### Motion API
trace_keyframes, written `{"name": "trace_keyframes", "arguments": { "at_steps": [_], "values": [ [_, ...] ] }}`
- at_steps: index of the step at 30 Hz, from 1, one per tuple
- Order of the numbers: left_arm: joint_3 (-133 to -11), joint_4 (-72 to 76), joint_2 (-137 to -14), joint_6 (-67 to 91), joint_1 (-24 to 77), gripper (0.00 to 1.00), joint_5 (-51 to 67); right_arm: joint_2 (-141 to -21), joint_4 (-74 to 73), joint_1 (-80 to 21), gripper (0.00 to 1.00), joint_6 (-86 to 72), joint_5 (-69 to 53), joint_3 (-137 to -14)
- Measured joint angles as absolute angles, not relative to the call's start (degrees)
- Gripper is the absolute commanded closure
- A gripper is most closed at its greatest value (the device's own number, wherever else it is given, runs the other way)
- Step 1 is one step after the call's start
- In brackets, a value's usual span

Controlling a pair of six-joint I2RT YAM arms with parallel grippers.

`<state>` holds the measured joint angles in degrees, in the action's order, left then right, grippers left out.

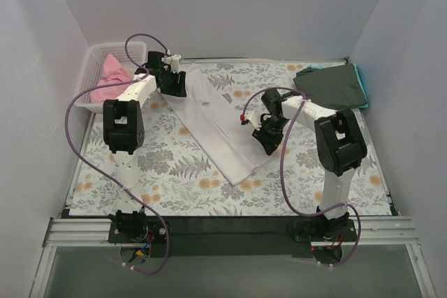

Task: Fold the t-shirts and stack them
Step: Fold the tshirt

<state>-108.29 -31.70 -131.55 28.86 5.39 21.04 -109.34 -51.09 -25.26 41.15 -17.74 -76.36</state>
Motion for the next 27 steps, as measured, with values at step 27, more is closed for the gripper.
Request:
{"name": "trace_keyframes", "arguments": {
  "at_steps": [27],
  "values": [
    [-112.62, -30.22, -137.47, 34.22, 13.28, 0.61, 18.90, -101.47, -45.15, -39.86, 0.57, 34.44, -24.34, -63.81]
  ]
}}
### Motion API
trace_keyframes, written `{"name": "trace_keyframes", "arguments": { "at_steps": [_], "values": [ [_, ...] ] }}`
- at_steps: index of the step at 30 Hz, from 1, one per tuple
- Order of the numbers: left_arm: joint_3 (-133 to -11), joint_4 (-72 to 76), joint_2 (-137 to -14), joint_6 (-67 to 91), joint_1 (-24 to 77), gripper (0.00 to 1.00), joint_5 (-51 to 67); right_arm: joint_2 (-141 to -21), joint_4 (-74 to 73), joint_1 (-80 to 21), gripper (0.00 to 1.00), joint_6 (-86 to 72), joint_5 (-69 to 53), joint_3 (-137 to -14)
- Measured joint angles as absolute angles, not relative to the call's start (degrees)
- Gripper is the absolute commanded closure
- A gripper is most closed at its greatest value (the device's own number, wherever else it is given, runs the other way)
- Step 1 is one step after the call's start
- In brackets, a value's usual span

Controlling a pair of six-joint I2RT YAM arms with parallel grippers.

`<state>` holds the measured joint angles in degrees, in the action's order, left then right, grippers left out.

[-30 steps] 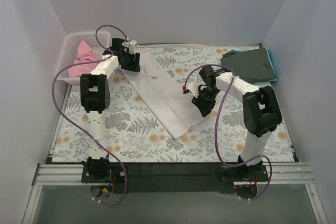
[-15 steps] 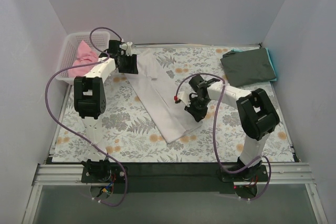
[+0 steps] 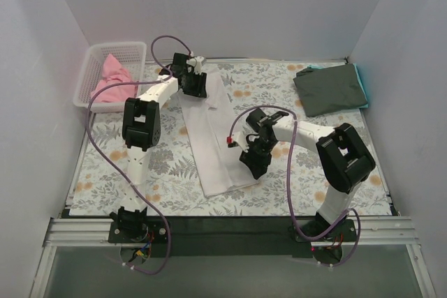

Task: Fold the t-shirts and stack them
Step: Fold the tshirt

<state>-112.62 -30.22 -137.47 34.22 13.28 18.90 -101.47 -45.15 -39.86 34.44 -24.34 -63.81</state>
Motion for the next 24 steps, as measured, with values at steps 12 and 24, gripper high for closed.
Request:
{"name": "trace_keyframes", "arguments": {
  "at_steps": [12, 24],
  "values": [
    [-127.33, -22.46, -148.66, 35.77, 16.29, 0.50, 26.33, -98.54, -44.56, -29.26, 0.54, 34.48, -21.98, -64.29],
    [-100.03, -14.37, -127.02, 34.96, 15.75, 0.42, 37.60, -84.47, -35.20, -29.45, 0.55, 37.56, -23.11, -58.33]
  ]
}}
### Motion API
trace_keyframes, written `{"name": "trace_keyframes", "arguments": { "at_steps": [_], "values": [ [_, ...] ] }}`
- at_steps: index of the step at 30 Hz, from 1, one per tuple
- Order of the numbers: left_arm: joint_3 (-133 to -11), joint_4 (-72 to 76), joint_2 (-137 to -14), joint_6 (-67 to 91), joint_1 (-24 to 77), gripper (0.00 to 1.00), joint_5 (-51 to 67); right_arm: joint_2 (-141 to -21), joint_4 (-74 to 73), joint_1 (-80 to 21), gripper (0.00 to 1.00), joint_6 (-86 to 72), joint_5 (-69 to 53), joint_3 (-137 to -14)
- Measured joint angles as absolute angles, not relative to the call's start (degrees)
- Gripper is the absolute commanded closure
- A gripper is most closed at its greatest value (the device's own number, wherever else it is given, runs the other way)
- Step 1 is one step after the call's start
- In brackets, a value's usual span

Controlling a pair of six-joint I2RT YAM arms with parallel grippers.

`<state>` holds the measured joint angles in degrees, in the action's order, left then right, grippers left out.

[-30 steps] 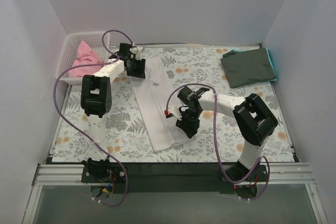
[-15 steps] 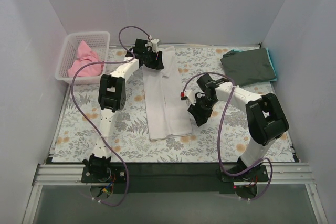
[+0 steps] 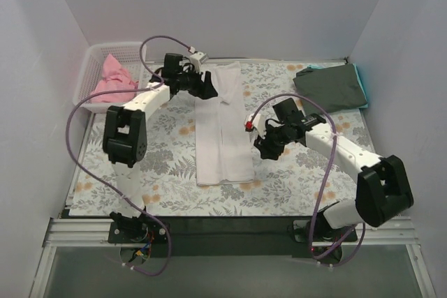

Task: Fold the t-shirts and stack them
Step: Fold the tshirt

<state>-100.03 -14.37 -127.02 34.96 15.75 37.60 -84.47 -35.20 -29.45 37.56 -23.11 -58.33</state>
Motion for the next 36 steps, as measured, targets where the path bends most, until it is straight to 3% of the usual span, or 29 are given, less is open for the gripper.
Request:
{"name": "trace_keyframes", "arguments": {
  "at_steps": [7, 13, 17, 23, 36],
  "values": [
    [-64.90, -10.31, -81.30, 22.52, 13.50, 0.42, 42.70, -77.67, -30.89, -33.12, 0.60, 39.51, -24.69, -52.86],
    [-40.86, -15.05, -57.76, 9.91, 21.28, 0.44, 42.94, -80.66, -29.98, -34.63, 0.59, 37.41, -27.18, -52.51],
    [-32.73, -20.86, -56.71, 4.01, 25.21, 0.44, 41.17, -75.90, -27.46, -37.82, 0.52, 39.24, -27.14, -47.51],
    [-30.48, -24.73, -58.85, -4.03, 27.66, 0.43, 39.62, -71.66, -24.60, -43.31, 0.48, 45.30, -24.43, -40.01],
    [-28.42, -20.75, -67.16, -10.00, 34.50, 0.45, 34.52, -73.49, -15.49, -46.65, 0.52, 52.75, -18.79, -34.61]
  ]
}}
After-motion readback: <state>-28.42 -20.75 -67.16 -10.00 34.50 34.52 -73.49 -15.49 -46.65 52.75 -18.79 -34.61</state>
